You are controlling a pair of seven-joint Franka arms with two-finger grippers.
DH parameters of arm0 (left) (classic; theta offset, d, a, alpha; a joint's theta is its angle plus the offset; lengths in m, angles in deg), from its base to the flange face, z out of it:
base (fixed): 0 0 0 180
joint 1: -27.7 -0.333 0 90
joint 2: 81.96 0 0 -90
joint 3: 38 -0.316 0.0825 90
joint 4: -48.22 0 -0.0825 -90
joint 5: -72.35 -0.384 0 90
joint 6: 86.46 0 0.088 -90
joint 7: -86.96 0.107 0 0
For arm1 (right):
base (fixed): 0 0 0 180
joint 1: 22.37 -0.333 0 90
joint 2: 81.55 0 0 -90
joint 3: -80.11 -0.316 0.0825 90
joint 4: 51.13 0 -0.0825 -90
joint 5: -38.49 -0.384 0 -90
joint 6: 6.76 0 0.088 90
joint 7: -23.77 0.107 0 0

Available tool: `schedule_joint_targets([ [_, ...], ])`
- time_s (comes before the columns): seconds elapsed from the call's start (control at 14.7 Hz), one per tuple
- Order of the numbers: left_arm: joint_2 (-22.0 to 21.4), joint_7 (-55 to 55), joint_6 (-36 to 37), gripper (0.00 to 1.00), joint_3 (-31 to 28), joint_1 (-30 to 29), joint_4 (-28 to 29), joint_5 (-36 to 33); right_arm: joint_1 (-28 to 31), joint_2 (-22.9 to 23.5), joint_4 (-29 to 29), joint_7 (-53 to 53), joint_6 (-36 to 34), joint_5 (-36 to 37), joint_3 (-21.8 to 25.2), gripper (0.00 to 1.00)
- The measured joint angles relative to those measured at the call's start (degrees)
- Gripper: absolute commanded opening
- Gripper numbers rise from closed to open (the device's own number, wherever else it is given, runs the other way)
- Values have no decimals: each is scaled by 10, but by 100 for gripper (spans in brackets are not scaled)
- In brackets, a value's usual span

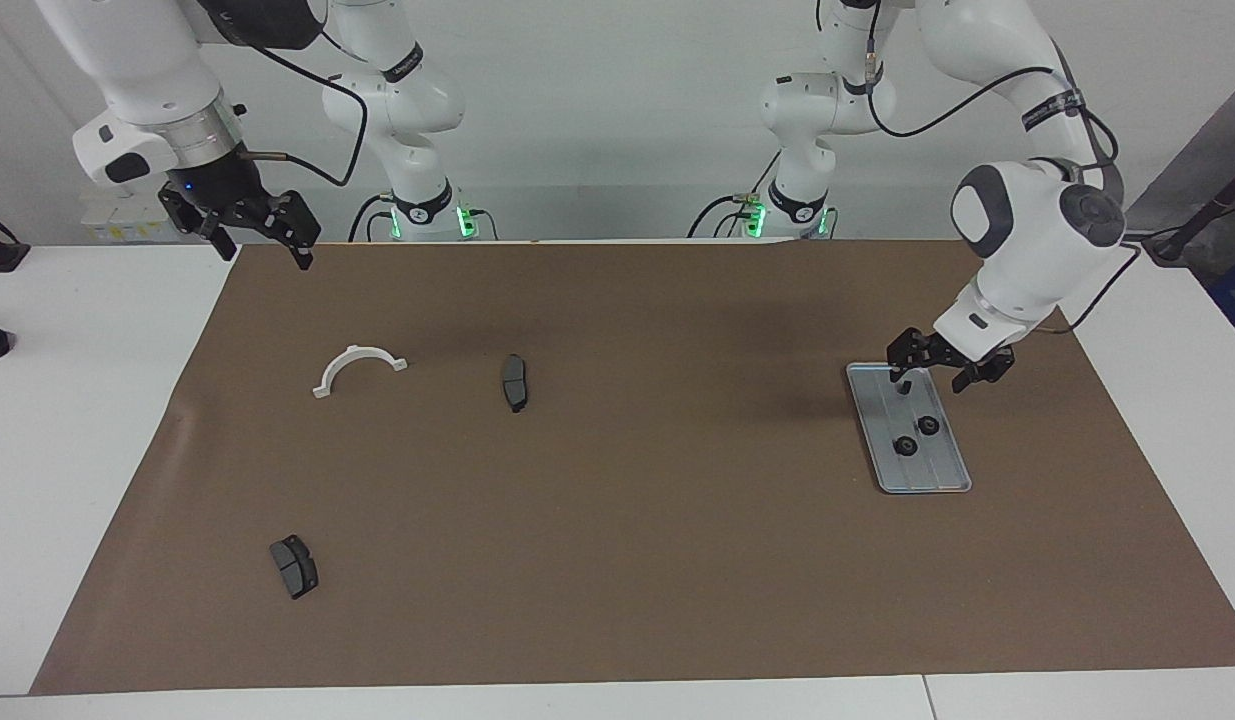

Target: Pick bearing gear from pile to tray

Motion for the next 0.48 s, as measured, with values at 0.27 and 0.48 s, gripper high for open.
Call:
schedule_joint_targets([
  [0.27, -45, -46, 99, 100, 1, 0, -66, -23, -1, 0, 0, 0, 0, 0, 0, 100],
  [0.48, -94, -57, 132, 100, -1, 0, -69, -40, -1, 0, 0, 0, 0, 0, 0, 100],
])
